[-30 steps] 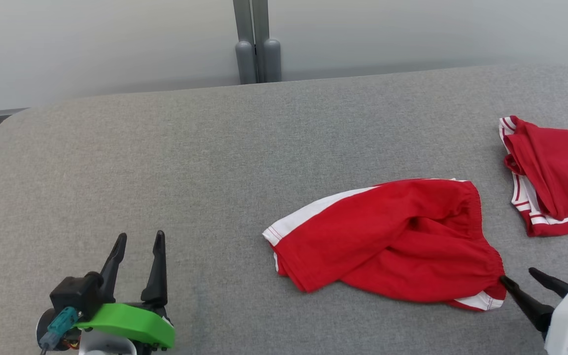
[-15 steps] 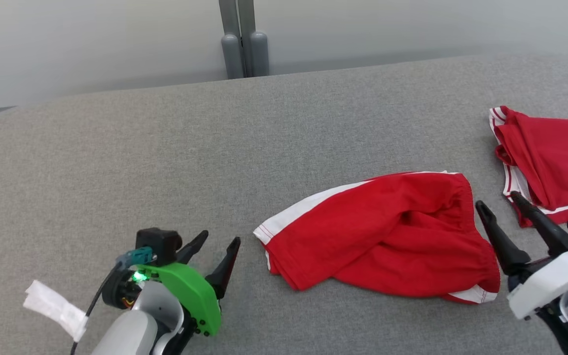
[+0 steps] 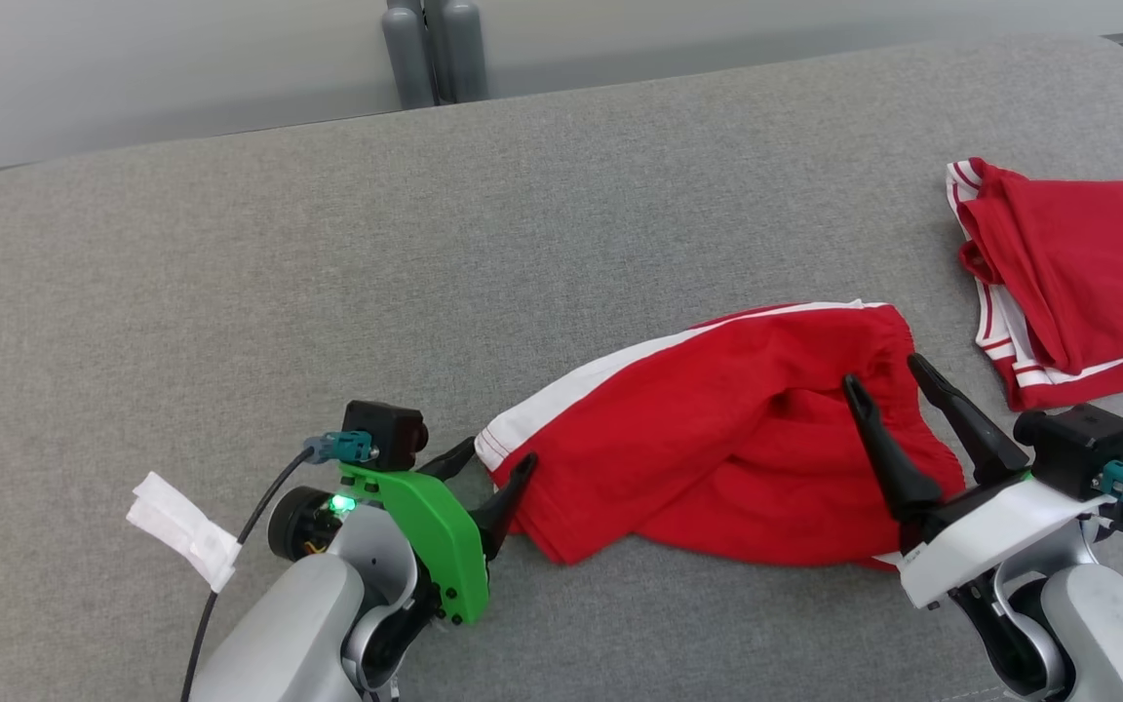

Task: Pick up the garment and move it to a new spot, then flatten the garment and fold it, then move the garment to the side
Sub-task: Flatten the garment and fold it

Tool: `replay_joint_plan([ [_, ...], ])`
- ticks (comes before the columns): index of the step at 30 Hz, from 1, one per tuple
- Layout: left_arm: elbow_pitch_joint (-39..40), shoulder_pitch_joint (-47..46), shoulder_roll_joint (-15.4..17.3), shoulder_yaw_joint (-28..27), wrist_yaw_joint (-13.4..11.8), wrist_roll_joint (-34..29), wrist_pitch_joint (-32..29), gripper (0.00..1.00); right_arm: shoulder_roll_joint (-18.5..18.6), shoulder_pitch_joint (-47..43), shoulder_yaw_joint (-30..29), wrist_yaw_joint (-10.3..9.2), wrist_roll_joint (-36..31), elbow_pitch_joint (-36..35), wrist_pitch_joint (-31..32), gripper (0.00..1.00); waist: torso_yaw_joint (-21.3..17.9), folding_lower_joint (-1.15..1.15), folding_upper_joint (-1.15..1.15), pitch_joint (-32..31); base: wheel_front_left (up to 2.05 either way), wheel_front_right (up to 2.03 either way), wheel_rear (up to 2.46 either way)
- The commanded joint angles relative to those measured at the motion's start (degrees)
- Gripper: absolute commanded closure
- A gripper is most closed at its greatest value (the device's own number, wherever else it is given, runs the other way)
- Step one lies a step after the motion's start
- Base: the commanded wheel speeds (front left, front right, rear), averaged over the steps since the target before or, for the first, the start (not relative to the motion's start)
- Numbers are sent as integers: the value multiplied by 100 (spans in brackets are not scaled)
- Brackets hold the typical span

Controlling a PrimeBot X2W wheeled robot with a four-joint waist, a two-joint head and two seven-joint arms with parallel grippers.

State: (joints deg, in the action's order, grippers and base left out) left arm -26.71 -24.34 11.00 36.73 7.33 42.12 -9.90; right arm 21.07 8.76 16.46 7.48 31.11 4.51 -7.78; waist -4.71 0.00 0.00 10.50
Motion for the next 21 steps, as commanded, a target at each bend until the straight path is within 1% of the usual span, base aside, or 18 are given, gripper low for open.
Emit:
replay_joint_plan([
  [1, -37, -96, 65, 55, 24, 40, 76, 20, 13, 85, 38, 3, 34, 68, -69, 0, -30, 0, 0, 28, 0, 0, 0],
  [2, -55, -118, 101, 80, 22, 64, 116, 45, 22, 99, 54, 3, 42, 105, -103, 0, -33, 0, 0, 25, 0, 0, 0],
  [4, -52, -134, 136, 126, 21, 108, 196, 69, 39, 119, 80, 3, 56, 178, -142, 0, -35, 0, 0, 7, 0, 0, 0],
  [5, -29, -125, 149, 137, 21, 133, 260, 85, 50, 116, 86, 3, 67, 215, -159, 0, -33, 0, 0, -10, 0, 0, 0],
  [6, -17, -109, 167, 139, 21, 143, 307, 100, 58, 110, 95, 3, 81, 243, -173, 0, -30, 0, 0, -23, 0, 0, 0],
  [14, 332, -37, 238, 143, 12, 204, 535, 100, 70, 107, 122, 3, 147, 369, -234, 0, -3, 0, 0, -67, 0, 0, 0],
  [18, 598, -303, 260, 26, -72, 193, 595, 100, 73, 179, 128, 3, 162, 363, -192, 0, -48, 0, 0, 61, 0, 0, 0],
  [21, 711, -636, 295, -56, -120, 135, 527, 100, 70, 253, 164, 3, 167, 347, -167, 0, -118, 0, 0, 226, 0, 0, 0],
])
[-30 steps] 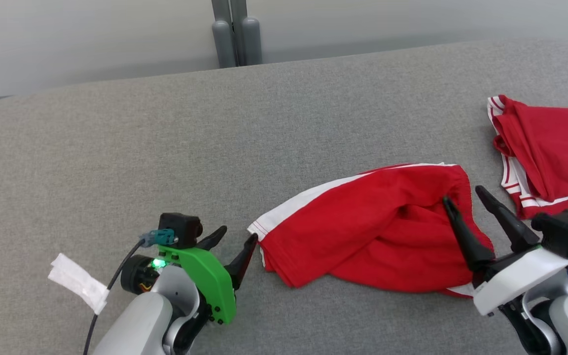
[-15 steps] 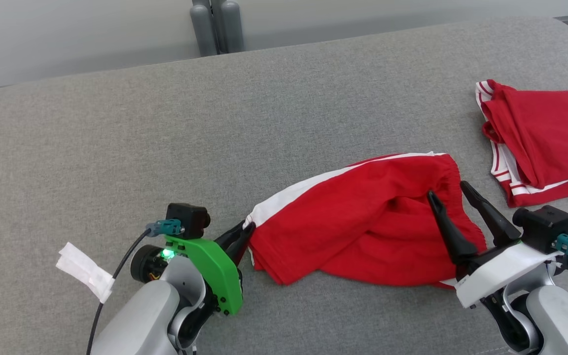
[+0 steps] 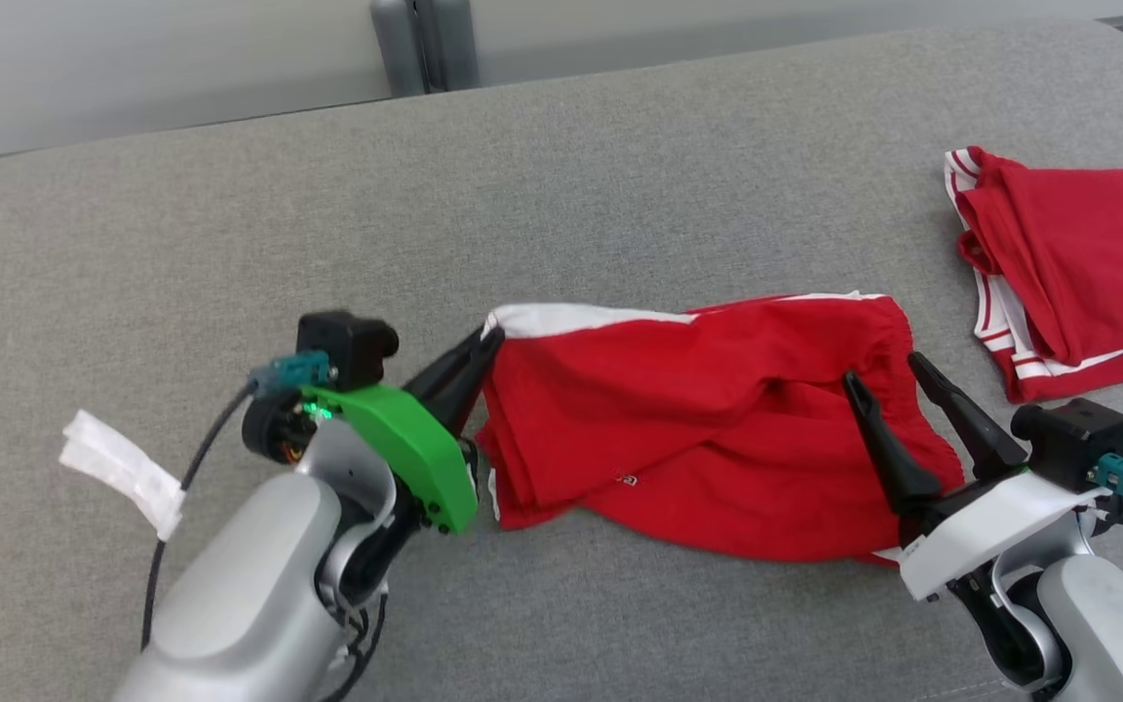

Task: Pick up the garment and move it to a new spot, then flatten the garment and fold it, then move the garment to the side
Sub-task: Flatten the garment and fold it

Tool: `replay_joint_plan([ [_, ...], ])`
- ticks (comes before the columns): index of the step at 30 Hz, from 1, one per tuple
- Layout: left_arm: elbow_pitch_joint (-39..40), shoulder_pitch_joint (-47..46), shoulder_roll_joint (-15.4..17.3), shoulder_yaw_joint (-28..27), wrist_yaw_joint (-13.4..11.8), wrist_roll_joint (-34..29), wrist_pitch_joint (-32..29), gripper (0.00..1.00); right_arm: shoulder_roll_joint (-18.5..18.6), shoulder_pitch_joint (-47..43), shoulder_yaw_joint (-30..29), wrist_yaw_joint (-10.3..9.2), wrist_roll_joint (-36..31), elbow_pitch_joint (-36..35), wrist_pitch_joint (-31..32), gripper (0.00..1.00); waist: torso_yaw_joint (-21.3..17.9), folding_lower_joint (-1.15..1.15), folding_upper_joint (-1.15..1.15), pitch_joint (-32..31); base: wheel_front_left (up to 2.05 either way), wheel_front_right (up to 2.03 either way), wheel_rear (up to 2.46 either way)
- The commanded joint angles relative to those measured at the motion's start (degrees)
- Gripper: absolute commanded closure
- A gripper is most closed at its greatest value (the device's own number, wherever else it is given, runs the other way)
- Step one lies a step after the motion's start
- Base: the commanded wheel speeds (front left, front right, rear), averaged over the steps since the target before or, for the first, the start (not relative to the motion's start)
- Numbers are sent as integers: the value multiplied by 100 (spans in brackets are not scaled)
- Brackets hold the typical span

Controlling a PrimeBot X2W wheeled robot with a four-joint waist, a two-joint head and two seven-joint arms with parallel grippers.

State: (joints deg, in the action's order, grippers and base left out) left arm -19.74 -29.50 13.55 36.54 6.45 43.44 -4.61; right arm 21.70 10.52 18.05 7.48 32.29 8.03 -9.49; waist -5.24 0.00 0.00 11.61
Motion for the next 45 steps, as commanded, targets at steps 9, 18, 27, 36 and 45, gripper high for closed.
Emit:
replay_joint_plan([
  [9, -1012, -1538, 0, -172, -7, -215, -75, 100, -42, 367, 178, 3, 34, 0, 18, 0, -333, 0, 0, 656, 0, 0, 0],
  [18, -3047, -2411, -262, 229, 102, -496, 1030, 0, -53, 593, 401, 3, 62, 184, -50, 0, -433, 0, 0, 696, 0, 0, 0],
  [27, -3279, -1909, -507, 699, 107, -208, 1885, 0, -27, 314, 334, 3, 97, 480, -205, 0, -30, 0, 0, 10, 0, 0, 0],
  [36, -2437, -769, -93, 1084, 109, 216, 1752, 0, -144, -29, 64, 3, -21, 644, -307, 0, 250, 0, 0, -545, 0, 0, 0],
  [45, -1186, 398, 459, 1399, -102, 392, 1072, 0, -187, -183, -126, 3, -75, 562, -315, 0, 208, 0, 0, -486, 0, 0, 0],
])
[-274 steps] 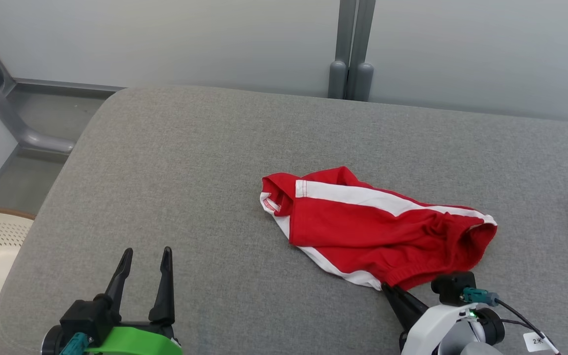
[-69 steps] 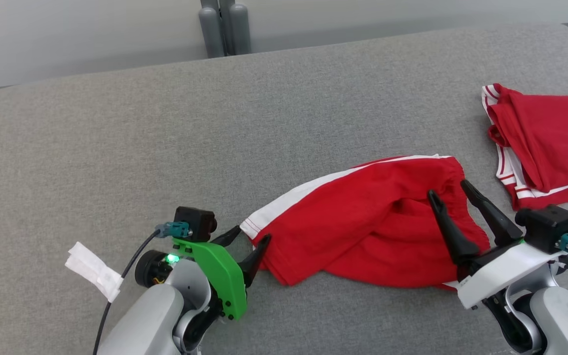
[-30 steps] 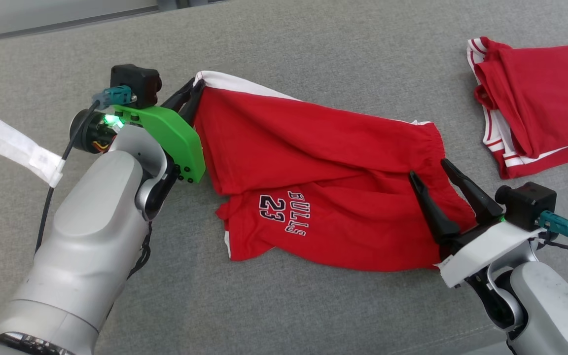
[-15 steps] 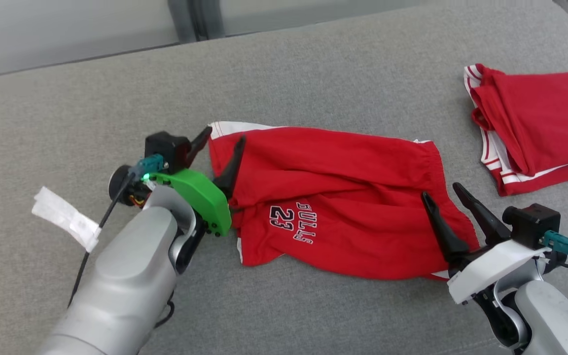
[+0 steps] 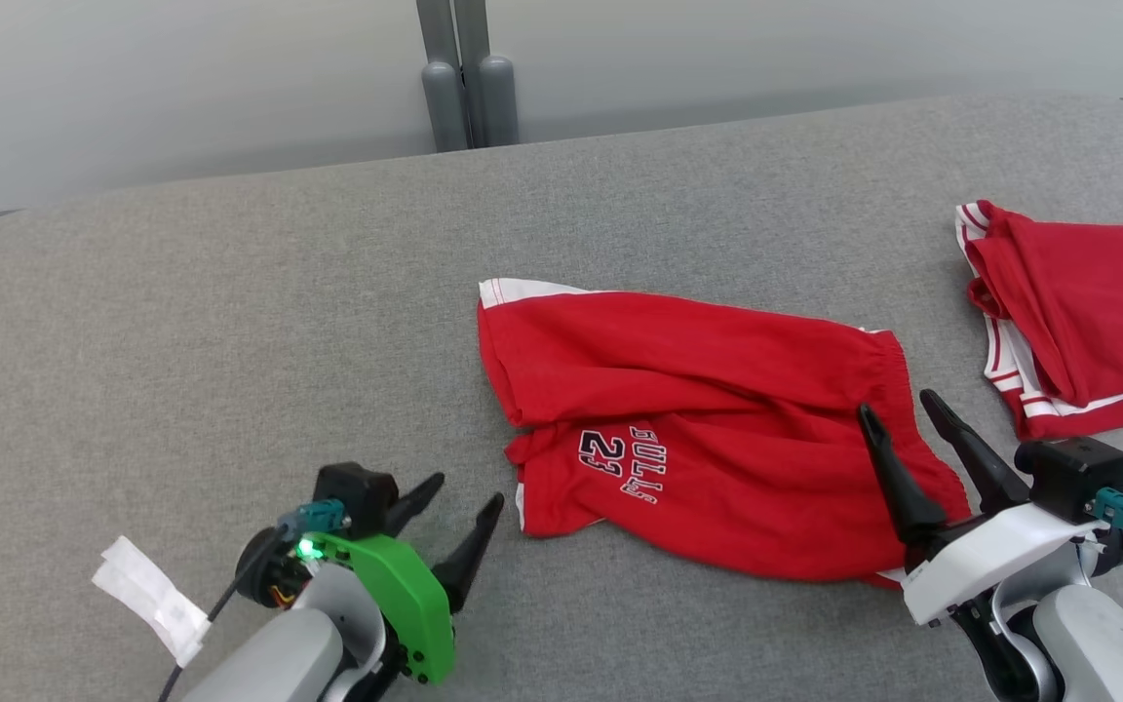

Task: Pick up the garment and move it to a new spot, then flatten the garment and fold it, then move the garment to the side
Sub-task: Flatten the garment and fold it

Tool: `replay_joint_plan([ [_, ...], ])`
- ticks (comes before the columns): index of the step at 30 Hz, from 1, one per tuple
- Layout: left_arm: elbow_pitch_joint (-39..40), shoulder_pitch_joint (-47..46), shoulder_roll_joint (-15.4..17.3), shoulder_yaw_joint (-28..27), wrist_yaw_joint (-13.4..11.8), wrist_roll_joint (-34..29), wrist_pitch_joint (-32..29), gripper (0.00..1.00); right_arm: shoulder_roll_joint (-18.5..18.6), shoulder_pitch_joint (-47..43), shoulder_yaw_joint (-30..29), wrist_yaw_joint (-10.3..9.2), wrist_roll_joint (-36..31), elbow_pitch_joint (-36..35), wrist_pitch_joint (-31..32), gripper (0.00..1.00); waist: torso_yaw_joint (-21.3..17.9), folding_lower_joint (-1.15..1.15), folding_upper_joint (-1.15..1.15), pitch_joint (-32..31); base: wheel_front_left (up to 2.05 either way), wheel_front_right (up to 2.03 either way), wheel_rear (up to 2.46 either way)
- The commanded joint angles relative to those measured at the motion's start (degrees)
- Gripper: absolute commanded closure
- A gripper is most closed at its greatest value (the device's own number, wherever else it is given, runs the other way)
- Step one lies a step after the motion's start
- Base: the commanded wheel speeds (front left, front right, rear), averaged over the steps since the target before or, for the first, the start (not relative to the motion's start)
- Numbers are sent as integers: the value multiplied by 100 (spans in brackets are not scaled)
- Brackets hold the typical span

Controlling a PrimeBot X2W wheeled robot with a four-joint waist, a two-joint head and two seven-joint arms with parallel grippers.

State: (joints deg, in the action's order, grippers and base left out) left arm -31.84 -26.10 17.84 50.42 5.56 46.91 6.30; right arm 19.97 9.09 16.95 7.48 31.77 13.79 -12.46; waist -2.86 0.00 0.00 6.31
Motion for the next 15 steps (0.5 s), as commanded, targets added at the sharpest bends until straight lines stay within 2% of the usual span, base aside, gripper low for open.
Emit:
replay_joint_plan([
  [1, 135, 136, 48, 61, -25, 52, -92, 0, -20, -30, -24, 3, -24, -26, -14, 0, -45, 0, 0, 65, 0, 0, 0],
  [7, 663, 300, 59, 386, -36, -44, -520, 0, -23, 68, -30, 3, -46, -70, 21, 0, -179, 0, 0, 203, 0, 0, 0],
  [15, 872, 217, 106, 458, -176, -122, -649, 0, -62, 87, -29, 3, -32, -37, 23, 0, -335, 0, 0, 281, 0, 0, 0],
])
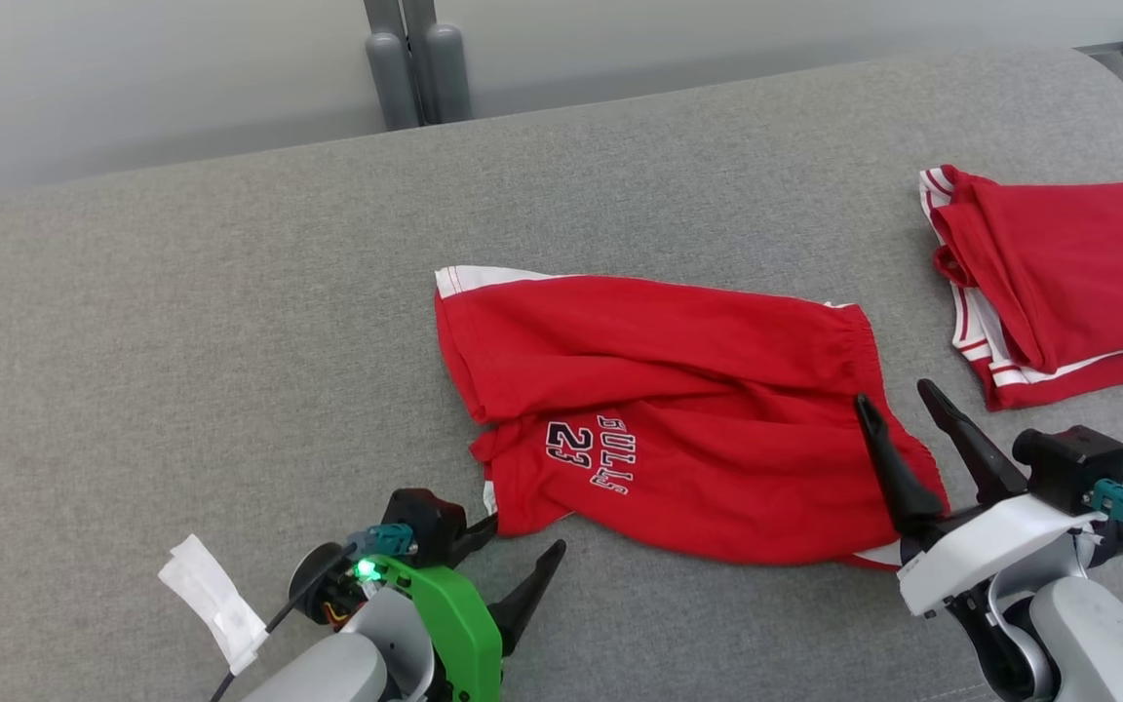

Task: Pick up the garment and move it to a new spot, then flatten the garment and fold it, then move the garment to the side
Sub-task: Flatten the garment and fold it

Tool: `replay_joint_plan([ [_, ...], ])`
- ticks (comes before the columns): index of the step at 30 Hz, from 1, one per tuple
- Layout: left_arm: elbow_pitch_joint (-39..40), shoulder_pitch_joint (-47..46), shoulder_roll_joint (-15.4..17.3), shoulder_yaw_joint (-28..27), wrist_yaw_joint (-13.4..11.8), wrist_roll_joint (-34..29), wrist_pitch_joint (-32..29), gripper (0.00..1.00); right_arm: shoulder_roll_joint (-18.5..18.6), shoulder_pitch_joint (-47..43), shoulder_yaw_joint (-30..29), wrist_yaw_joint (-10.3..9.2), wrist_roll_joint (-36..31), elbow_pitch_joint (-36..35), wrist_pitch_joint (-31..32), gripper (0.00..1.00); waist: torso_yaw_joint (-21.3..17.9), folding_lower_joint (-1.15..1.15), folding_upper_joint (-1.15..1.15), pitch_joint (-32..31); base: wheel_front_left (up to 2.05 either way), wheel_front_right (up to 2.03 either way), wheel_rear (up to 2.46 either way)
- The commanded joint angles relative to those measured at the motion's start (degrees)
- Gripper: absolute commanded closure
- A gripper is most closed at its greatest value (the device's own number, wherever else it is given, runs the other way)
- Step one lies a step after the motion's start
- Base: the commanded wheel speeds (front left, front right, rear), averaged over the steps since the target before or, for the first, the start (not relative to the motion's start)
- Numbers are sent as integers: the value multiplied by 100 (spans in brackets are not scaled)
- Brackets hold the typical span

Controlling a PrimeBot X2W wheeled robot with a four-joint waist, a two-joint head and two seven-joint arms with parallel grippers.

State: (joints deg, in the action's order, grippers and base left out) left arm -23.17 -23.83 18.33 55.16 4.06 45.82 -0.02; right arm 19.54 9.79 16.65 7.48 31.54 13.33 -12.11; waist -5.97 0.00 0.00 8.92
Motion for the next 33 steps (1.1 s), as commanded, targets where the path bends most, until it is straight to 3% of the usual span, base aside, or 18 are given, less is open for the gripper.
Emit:
replay_joint_plan([
  [1, 11, -21, 74, -21, -46, -13, -22, 4, -23, 19, 8, 3, -8, 15, -12, 0, -33, 0, 0, 24, 0, 0, 0],
  [5, 53, -52, 125, -64, -91, -4, 20, 100, -34, 25, 16, 3, 17, 49, -28, 0, -39, 0, 0, 23, 0, 0, 0],
  [15, 509, 176, 386, -332, -18, 439, -18, 100, -31, -52, 18, 3, 81, 179, -35, 0, 117, 0, 0, -151, 0, 0, 0],
  [21, 1603, 524, 795, -511, -179, 982, -453, 100, 44, -132, -10, 3, 171, 240, 91, 0, 200, 0, 0, -232, 0, 0, 0],
  [26, 2498, 881, 1280, -668, -574, 1373, -933, 100, 106, -162, -56, 3, 211, 243, 203, 0, 203, 0, 0, -231, 0, 0, 0],
  [29, 2586, 1020, 1449, -737, -781, 1391, -983, 100, 110, -132, -71, 3, 222, 227, 244, 0, 151, 0, 0, -199, 0, 0, 0],
  [33, 2225, 1128, 1351, -773, -683, 1627, -935, 100, 107, -107, -92, 3, 210, 225, 301, 0, 79, 0, 0, -150, 0, 0, 0],
])
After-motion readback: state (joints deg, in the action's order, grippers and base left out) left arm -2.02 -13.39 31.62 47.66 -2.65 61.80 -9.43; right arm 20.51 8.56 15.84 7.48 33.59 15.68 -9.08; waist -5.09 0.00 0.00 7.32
